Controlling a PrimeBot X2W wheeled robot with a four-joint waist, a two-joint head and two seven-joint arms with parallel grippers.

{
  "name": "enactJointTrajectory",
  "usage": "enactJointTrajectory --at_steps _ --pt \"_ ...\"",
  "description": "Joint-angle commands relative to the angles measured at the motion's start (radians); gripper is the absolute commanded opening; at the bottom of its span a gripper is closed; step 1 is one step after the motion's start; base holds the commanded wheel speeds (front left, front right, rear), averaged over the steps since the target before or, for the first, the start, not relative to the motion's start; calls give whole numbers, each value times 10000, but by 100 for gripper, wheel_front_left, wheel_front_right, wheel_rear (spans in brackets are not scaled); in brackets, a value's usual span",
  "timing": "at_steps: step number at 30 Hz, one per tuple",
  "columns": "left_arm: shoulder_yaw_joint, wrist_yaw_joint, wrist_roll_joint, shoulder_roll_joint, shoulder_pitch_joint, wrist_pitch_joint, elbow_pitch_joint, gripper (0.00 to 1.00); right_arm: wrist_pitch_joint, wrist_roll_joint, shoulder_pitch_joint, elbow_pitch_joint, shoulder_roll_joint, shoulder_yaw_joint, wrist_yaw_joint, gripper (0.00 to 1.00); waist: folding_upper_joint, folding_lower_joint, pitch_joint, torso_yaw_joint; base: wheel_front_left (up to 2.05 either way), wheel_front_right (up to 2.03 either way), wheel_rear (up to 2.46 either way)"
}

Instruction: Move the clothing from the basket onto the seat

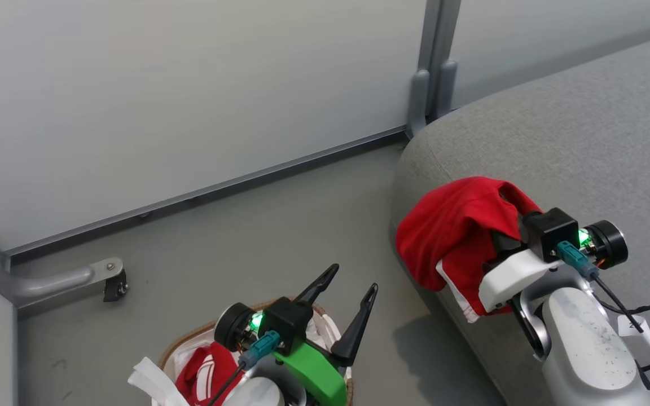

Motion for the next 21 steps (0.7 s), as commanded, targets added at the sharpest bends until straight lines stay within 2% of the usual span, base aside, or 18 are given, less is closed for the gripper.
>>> enactJointTrajectory --at_steps 1,6,12,17,21 --pt "-27 -23 6 -3 -168 -5 -26 100 -27 -63 -87 -7 -31 -28 -10 0 0 0 400 -821 0 0 0" --pt "-139 -24 74 -8 -360 -5 -38 100 -28 -22 -194 -56 -94 -172 -10 0 0 0 728 -1228 0 0 0" --pt "-243 -24 213 101 -676 -7 -89 100 -28 -115 -461 -119 -177 -438 -10 0 0 0 1271 -1269 0 0 0" --pt "-302 -24 334 272 -1075 -5 -171 100 -28 -123 -1508 44 -403 -769 -10 0 0 0 2062 -1074 0 0 0" --pt "-314 -24 505 470 -1513 -5 -246 100 -28 -157 -2913 185 -913 -1076 -10 0 0 0 2897 -785 0 0 0"
